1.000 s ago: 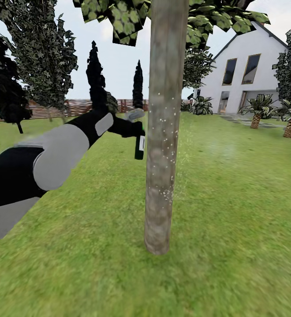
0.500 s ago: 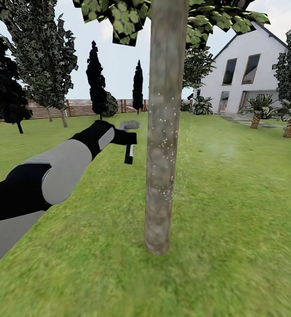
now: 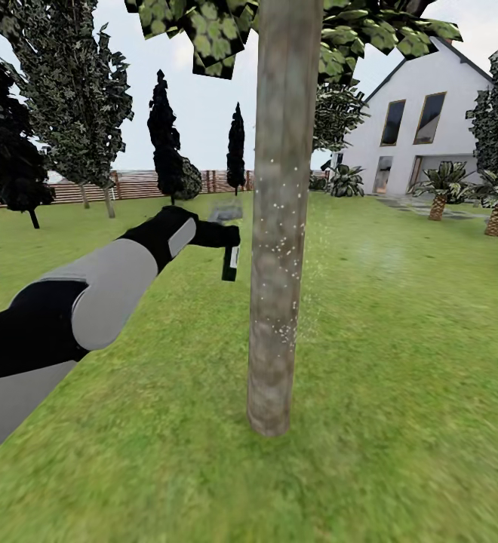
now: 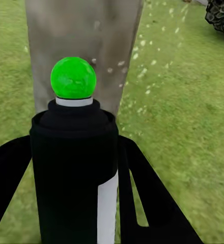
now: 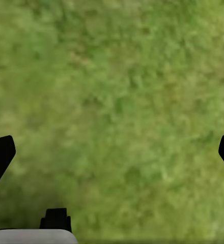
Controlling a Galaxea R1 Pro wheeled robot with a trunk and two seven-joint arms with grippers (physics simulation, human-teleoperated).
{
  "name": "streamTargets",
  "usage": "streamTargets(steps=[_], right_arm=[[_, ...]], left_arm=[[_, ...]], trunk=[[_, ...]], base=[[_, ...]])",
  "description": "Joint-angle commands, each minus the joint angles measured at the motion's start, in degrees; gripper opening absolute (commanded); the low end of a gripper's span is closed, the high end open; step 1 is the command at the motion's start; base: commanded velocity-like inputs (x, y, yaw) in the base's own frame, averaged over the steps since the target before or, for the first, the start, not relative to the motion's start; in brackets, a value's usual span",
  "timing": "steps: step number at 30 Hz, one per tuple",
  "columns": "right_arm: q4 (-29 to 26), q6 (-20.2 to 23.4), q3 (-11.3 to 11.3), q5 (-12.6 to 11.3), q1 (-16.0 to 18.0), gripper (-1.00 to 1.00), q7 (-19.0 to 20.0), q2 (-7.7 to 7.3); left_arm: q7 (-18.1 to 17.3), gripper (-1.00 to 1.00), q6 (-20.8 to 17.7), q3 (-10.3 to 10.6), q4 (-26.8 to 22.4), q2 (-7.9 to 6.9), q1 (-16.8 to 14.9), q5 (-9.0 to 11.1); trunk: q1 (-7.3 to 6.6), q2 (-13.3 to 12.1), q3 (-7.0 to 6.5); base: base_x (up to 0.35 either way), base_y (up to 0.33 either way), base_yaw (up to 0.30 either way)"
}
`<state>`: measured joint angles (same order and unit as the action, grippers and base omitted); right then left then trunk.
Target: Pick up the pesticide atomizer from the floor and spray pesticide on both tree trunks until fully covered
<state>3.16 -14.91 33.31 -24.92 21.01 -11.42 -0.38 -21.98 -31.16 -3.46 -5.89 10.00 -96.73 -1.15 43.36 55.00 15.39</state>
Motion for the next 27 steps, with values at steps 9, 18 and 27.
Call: streamTargets(steps=[9, 18, 27], right_arm=[[0.0, -0.03, 0.0, -0.01, 0.0, 1.0, -0.01, 0.01], [0.0, -0.03, 0.0, -0.03, 0.0, 1.0, -0.01, -0.01], [0.0, 0.01, 0.0, -0.02, 0.0, 1.0, 0.01, 0.02]], left_arm=[[0.15, -1.0, 6.41, -0.43, 4.24, 0.0, 6.02, 0.03], [0.18, -1.0, 9.7, -0.24, 4.19, 0.0, 11.4, -0.16], [0.18, -1.0, 12.34, -0.17, 4.29, 0.0, 16.88, -0.17]], trunk=[[0.0, 0.01, -0.01], [0.0, 0.01, -0.01], [0.0, 0.01, -0.01]], base=[[0.0, 0.0, 0.0], [0.0, 0.0, 0.0], [0.0, 0.0, 0.0]])
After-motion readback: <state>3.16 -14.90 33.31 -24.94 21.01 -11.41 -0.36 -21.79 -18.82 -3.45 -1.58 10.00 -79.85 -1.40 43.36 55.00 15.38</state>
